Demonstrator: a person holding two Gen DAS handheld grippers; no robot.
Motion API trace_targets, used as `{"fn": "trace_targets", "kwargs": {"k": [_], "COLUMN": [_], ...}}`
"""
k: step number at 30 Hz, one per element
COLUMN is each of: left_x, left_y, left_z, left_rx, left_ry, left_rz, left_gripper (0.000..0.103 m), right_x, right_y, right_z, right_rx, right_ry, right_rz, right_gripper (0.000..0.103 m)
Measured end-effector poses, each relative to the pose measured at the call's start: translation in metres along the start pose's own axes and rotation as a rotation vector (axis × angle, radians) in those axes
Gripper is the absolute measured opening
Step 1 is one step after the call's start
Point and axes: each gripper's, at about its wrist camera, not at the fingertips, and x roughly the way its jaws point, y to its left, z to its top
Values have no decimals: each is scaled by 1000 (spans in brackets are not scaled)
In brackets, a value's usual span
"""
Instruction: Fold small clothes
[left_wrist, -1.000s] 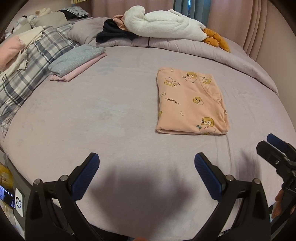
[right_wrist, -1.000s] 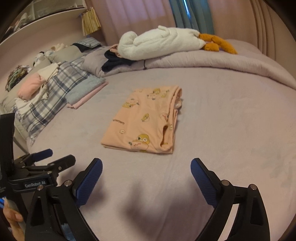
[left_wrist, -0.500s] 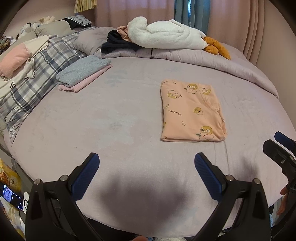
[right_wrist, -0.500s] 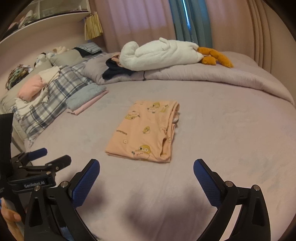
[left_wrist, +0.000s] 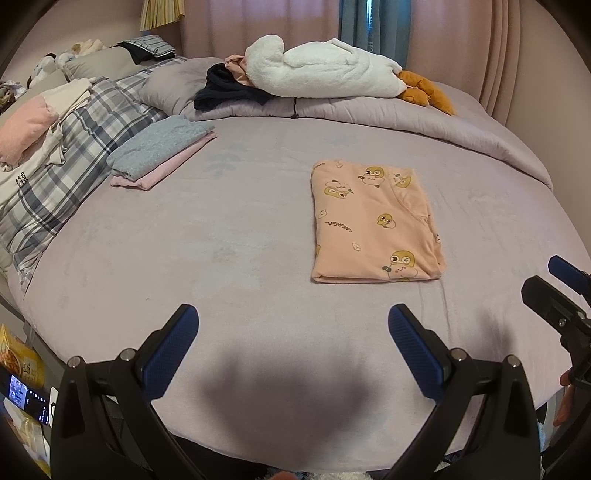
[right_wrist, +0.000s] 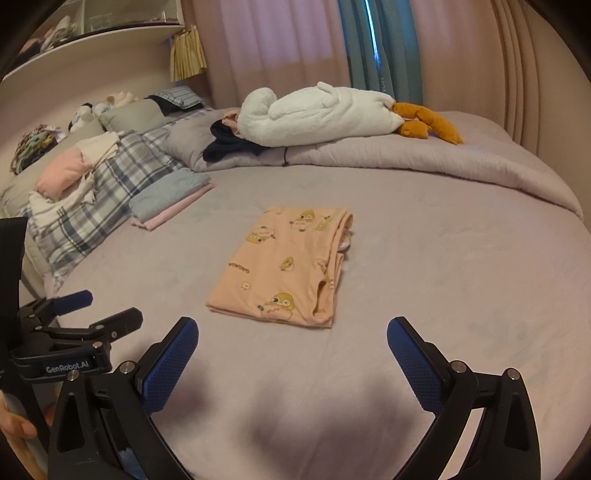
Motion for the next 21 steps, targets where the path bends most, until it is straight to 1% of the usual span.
{"fn": "trace_targets", "kwargs": {"k": [14, 21], "left_x": [3, 4], "left_y": [-10, -12], "left_z": [-1, -1], "left_rx": [18, 26], "left_ry": [16, 16], "left_rz": [-15, -9], "left_gripper": [103, 103], "right_x": [-1, -1], "right_y": [-2, -3], "right_z": [-3, -4], "right_rx": [4, 5], "right_ry": [5, 6], "right_rz": [1, 3], "right_gripper": [101, 101]}}
